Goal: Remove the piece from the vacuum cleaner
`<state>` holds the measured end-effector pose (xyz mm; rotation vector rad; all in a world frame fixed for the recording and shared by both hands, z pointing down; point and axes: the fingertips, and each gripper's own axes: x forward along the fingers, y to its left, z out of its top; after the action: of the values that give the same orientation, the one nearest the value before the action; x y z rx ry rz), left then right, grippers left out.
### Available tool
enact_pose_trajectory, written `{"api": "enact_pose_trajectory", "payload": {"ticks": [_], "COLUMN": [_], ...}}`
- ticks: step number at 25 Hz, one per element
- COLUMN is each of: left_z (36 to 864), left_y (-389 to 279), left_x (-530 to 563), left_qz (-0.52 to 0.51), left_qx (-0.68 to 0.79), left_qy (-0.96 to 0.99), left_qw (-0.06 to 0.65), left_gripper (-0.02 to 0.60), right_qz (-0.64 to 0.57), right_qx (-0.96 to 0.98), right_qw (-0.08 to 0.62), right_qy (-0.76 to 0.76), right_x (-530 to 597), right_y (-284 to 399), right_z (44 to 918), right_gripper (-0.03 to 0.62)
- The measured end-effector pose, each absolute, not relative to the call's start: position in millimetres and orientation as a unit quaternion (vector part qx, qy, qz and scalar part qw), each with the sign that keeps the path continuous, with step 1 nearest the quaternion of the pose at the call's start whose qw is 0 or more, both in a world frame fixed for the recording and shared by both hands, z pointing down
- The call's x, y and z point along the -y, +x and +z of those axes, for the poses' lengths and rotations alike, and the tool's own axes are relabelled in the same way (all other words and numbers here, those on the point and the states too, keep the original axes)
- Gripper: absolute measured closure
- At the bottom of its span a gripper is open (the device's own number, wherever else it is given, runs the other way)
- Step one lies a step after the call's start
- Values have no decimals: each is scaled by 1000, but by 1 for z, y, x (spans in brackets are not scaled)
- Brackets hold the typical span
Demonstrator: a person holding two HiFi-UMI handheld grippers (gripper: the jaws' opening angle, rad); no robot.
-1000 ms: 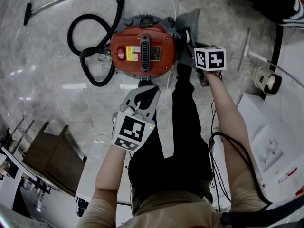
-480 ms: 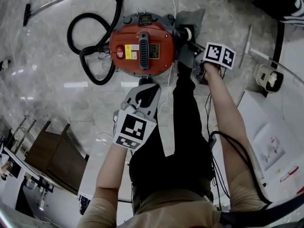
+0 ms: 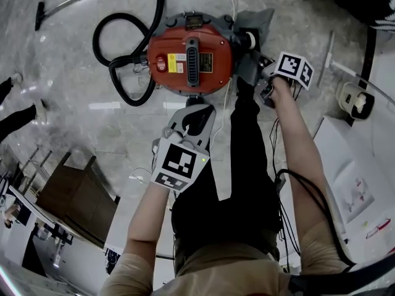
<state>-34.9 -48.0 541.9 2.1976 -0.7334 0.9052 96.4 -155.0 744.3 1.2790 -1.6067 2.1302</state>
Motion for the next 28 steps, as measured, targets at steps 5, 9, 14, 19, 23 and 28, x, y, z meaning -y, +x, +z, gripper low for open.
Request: {"api": "enact_pose_trajectory", "payload": {"ticks": [5,9,14,19,23,28], "left_z": [544,544,545,548,549,551], "left_y": [-35,-37,-42,-44,-45,-49], "left_x": [46,48,49,48,49,49], "left_qz": [349,349,351,352,350,351], "left_qx": [277,278,281,281,283,284], "left_qy": [835,835,833,831,830,828], "left_qw": [322,321,322,325,328,331], "left_gripper": [578,578,578,578,578,578], "right_qz": [738,719,623,477,374,373], "right_qx": [516,537,616,685,709,706], "right_qw": [60,87,238,392,468,462], "right_qy": [432,432,418,388,373,385], "right_x": [154,155,156,154,153,153], "right_y": [97,97,96,95,101,103], "right_z": [746,746,744,745,747,750], "right_gripper": [545,545,554,565,568,568]}}
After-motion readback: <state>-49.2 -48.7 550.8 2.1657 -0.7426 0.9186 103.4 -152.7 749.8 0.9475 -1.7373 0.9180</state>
